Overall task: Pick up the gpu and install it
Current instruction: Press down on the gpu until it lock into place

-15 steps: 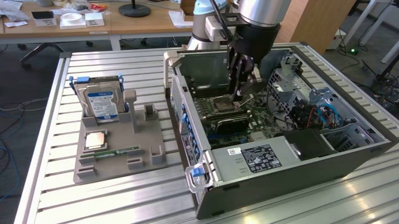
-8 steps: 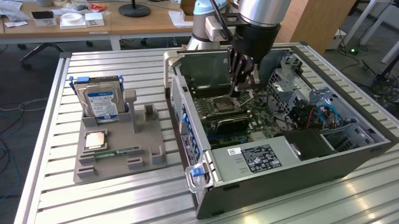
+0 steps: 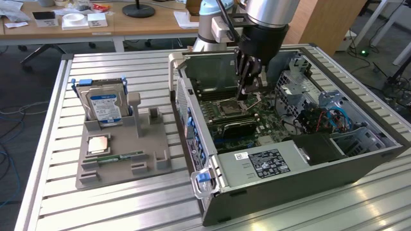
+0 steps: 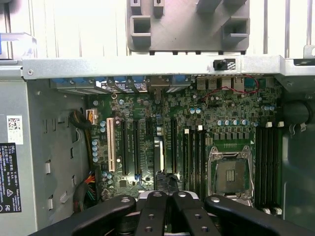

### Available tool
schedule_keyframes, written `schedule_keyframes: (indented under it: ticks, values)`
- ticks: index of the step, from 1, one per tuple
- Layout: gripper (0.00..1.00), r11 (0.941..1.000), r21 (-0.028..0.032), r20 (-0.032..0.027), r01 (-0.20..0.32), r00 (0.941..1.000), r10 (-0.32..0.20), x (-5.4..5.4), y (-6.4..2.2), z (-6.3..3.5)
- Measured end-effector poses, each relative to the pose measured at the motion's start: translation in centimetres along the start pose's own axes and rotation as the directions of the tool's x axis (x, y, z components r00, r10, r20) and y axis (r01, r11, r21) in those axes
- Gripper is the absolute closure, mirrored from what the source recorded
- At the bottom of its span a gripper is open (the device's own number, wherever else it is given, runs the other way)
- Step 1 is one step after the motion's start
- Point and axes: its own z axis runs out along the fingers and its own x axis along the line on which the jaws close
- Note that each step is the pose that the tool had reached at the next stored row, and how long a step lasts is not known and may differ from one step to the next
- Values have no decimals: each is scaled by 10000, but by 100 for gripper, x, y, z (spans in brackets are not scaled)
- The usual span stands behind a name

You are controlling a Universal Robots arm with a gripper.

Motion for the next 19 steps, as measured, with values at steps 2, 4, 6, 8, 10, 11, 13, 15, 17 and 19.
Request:
schedule_keyframes:
  ticks: [2,4,6,8,10,11,13,15,17,19]
  values:
    - [89,10000,0,0,-3,10000,3,1,0,10]
    - [89,10000,0,0,-7,10000,7,2,0,46]
    - [89,10000,0,0,-10,10000,10,3,-1,82]
    - [89,10000,0,0,-20,10000,20,5,-1,118]
    - [89,10000,1,1,-31,10000,31,6,-1,155]
    - [89,10000,1,1,-36,10000,36,7,-1,174]
    - [89,10000,1,0,-48,10000,48,8,-1,209]
    - [89,10000,2,1,-60,10000,60,10,-1,245]
    - [89,10000,2,1,-71,10000,71,11,-1,283]
    - [89,10000,2,2,-81,10000,81,12,-1,319]
